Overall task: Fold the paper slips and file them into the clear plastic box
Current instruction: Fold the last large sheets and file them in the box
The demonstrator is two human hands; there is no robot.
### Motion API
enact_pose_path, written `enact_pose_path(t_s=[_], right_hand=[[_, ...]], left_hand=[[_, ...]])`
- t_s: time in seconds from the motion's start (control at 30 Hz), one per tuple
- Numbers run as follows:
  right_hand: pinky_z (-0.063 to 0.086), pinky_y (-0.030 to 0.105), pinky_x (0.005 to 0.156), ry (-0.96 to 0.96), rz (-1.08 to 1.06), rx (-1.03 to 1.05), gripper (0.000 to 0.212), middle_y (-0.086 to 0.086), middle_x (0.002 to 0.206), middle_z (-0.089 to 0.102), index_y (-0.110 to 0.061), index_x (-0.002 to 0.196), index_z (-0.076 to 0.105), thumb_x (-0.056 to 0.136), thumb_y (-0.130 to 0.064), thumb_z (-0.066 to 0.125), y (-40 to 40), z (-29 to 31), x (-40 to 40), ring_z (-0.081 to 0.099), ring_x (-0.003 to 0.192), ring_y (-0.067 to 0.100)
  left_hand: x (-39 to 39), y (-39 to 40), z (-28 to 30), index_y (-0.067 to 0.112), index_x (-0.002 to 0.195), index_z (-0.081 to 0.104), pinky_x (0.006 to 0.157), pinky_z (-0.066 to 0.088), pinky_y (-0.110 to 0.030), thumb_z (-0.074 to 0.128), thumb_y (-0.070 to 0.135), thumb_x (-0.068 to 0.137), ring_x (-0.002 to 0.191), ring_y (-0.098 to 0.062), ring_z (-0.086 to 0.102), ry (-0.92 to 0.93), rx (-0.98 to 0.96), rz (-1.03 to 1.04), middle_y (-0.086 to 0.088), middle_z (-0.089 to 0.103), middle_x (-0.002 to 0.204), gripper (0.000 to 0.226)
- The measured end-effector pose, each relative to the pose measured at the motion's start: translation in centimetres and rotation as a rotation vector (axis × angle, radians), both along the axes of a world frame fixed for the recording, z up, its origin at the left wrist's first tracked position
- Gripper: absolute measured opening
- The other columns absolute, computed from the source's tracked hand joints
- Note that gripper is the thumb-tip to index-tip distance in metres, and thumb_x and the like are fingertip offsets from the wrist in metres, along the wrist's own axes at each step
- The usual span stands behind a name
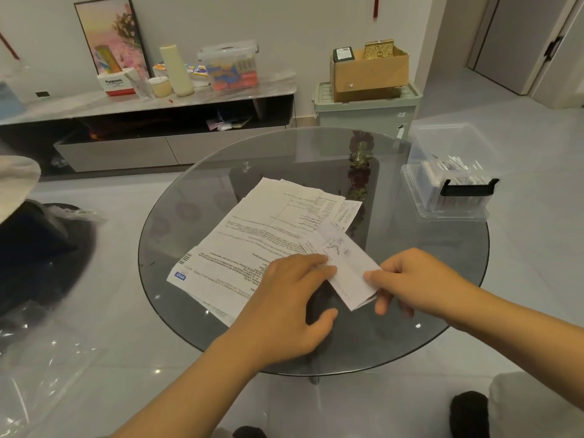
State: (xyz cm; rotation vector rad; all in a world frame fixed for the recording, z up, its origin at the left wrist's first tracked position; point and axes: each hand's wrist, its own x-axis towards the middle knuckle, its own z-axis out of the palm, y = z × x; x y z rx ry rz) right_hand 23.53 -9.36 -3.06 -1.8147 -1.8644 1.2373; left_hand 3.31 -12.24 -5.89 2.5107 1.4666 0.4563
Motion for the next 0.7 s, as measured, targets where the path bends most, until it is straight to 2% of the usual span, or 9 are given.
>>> enact_pose_path(t_s=[0.13,0.2,0.27,0.33,0.4,0.53,0.57,0.63,0.7], right_hand=[[0.025,0.017,0.039,0.16,-0.019,-0.222,0.032,0.007,0.069,0.072,-0.004,0.083,0.071,0.094,-0.025,0.05,-0.3,0.7,0.4,0.039,0.035,0.01],[0.021,0.02,0.043,0.228,-0.013,-0.307,0.032,0.008,0.069,0.071,-0.007,0.077,0.071,0.094,-0.026,0.051,-0.3,0.9,0.5,0.038,0.036,0.01],[0.022,0.02,0.043,0.241,0.002,-0.325,0.031,0.006,0.064,0.069,-0.009,0.074,0.07,0.093,-0.026,0.053,-0.4,1.0,0.7,0.038,0.036,0.01],[0.027,0.018,0.042,0.11,0.056,-0.19,0.026,0.001,0.057,0.063,-0.01,0.071,0.067,0.088,-0.029,0.06,-0.4,0.9,0.8,0.039,0.039,0.01],[0.035,0.019,0.048,-0.045,0.106,0.06,0.015,-0.006,0.058,0.057,-0.017,0.075,0.063,0.079,-0.03,0.071,-0.3,0.5,1.1,0.045,0.047,0.008],[0.041,0.01,0.066,0.029,0.205,0.382,0.017,-0.009,0.089,0.056,-0.034,0.097,0.066,0.08,-0.03,0.068,0.1,0.2,1.6,0.054,0.078,0.004],[0.042,0.012,0.07,0.077,0.226,0.39,0.014,-0.007,0.091,0.06,-0.033,0.096,0.069,0.084,-0.037,0.062,0.0,0.4,1.5,0.055,0.084,0.004],[0.046,0.015,0.072,0.197,0.233,0.286,0.035,-0.01,0.086,0.068,-0.036,0.088,0.072,0.084,-0.055,0.044,-0.3,1.1,1.3,0.059,0.085,0.001],[0.043,0.004,0.074,0.289,0.255,0.163,0.044,-0.027,0.082,0.067,-0.036,0.089,0.072,0.077,-0.06,0.038,-0.6,1.3,1.2,0.059,0.085,-0.009]], left_hand=[[0.5,-0.1,-0.2,0.028,0.143,0.035,0.107,0.004,-0.011,0.041,0.054,0.082,0.135,-0.002,0.019,-0.001,-0.027,-0.047,0.013,0.029,0.15,0.066],[0.6,0.0,-0.3,0.025,0.141,0.041,0.107,0.014,-0.015,0.039,0.049,0.085,0.134,-0.008,0.032,-0.007,-0.04,-0.035,0.008,0.038,0.147,0.061],[1.0,0.2,-0.3,0.02,0.128,0.058,0.099,0.037,-0.023,0.039,0.039,0.086,0.119,-0.016,0.054,0.005,-0.017,-0.057,0.0,0.057,0.132,0.05],[1.1,0.4,-0.6,0.018,0.116,0.067,0.086,0.049,-0.028,0.043,0.031,0.086,0.106,-0.019,0.064,0.024,0.032,-0.074,-0.002,0.065,0.121,0.04],[0.9,0.5,-0.7,0.02,0.115,0.068,0.089,0.048,-0.029,0.049,0.027,0.087,0.108,-0.02,0.063,0.01,0.02,-0.078,-0.001,0.065,0.122,0.034],[0.5,0.6,-0.4,0.03,0.121,0.063,0.1,0.042,-0.021,0.042,0.035,0.092,0.115,-0.004,0.054,-0.097,-0.059,-0.043,0.013,0.061,0.126,0.036],[0.5,0.5,-0.2,0.032,0.118,0.064,0.093,0.044,-0.02,0.039,0.037,0.093,0.108,0.0,0.055,-0.131,-0.082,-0.035,0.016,0.063,0.119,0.035],[0.7,0.4,0.1,0.029,0.105,0.066,0.073,0.043,-0.021,0.039,0.036,0.094,0.087,-0.001,0.055,-0.217,-0.104,-0.008,0.016,0.066,0.092,0.03],[0.8,0.3,0.1,0.033,0.103,0.067,0.069,0.04,-0.015,0.042,0.032,0.094,0.083,0.002,0.055,-0.311,-0.103,0.041,0.019,0.064,0.085,0.026]])
